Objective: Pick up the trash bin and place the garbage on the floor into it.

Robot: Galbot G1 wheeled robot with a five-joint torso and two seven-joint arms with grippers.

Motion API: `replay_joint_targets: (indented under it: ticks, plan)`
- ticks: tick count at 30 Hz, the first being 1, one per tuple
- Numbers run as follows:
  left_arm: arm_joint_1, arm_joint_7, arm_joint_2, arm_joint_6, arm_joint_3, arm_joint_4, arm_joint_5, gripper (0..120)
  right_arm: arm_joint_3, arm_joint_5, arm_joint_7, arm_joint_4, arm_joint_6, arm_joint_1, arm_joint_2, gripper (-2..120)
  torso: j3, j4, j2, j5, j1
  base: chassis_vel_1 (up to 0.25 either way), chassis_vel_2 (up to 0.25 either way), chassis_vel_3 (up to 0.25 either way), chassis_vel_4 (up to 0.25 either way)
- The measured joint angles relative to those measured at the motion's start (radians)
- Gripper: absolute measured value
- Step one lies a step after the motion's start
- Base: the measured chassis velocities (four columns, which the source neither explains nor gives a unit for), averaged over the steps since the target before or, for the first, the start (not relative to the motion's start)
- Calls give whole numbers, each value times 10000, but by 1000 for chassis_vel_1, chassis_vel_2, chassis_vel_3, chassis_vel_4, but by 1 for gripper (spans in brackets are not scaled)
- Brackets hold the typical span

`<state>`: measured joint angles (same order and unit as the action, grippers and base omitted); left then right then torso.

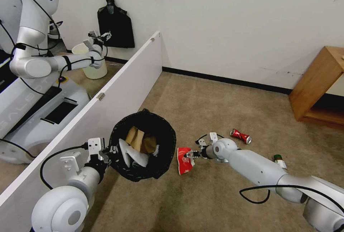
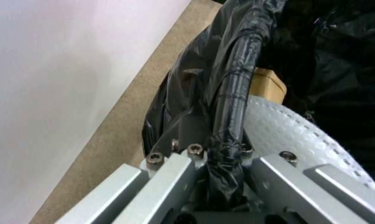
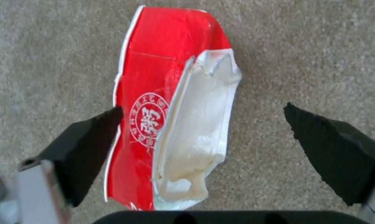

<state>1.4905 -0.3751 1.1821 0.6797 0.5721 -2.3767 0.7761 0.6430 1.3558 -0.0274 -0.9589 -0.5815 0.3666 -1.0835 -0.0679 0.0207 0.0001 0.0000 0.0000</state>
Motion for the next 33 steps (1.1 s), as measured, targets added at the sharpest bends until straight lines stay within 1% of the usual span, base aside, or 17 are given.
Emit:
replay_joint_targets:
  ticks: [1,2,4,5,8,9,12,13,14,16,19,20,22,23,25,28,33]
  plan:
    - [7,0,4,-1,0,-11,-2,0,-3,-19,34,31,13,12,0,90,0,0,0,0,0,0,0,0,0]
    - [7,0,4,-1,0,-11,-2,0,-3,-19,34,31,13,12,0,90,0,0,0,0,0,0,0,0,0]
    - [27,1,6,-1,0,-22,-17,0,-7,-93,85,76,41,33,-12,80,0,0,0,0,0,0,0,0,0]
    - [27,1,6,-1,0,-22,-17,0,-7,-93,85,76,41,33,-12,80,0,0,0,0,0,0,0,0,0]
    - [54,5,30,-1,2,-35,-46,0,-11,-132,104,117,60,55,-69,64,0,0,-1,1,0,0,0,0,0]
    - [54,5,30,-1,2,-35,-46,0,-11,-132,104,117,60,55,-69,64,0,0,-1,1,0,0,0,0,0]
    - [78,8,57,-1,3,-56,-75,0,-13,-157,109,145,91,61,-128,48,0,0,0,0,0,0,0,0,0]
    - [78,8,57,-1,3,-56,-75,0,-13,-157,109,145,91,61,-128,48,0,0,0,0,0,0,0,0,0]
    - [88,11,69,-1,3,-59,-84,0,-13,-161,120,151,96,64,-145,43,0,0,0,1,0,0,0,0,0]
    - [91,12,71,-1,3,-60,-87,0,-13,-165,129,154,99,65,-152,42,0,0,0,0,0,0,0,0,0]
    - [125,20,109,-1,12,-96,-105,0,-13,-234,213,288,125,67,-323,24,0,0,0,0,-1,0,0,0,0]
    - [125,20,109,-1,12,-96,-105,0,-13,-234,213,288,125,67,-323,24,0,0,0,0,-1,0,0,0,0]
    - [131,21,134,-1,23,-97,-109,0,-13,-333,297,458,143,67,-500,14,0,0,0,-2,0,0,0,0,0]
    - [131,21,134,-1,23,-97,-109,0,-13,-333,297,458,143,67,-500,14,0,0,0,-2,0,0,0,0,0]
    - [133,30,167,-1,25,-95,-117,0,-15,-500,474,775,195,62,-784,2,0,2,0,-2,0,0,0,0,0]
    - [134,81,205,-12,27,-51,-173,0,-26,-749,709,1251,273,57,-1117,0,0,0,0,-2,-1,0,0,0,0]
    - [126,100,211,-23,30,-15,-192,0,-91,-836,823,1463,316,50,-1233,0,0,0,0,0,-1,0,0,0,0]
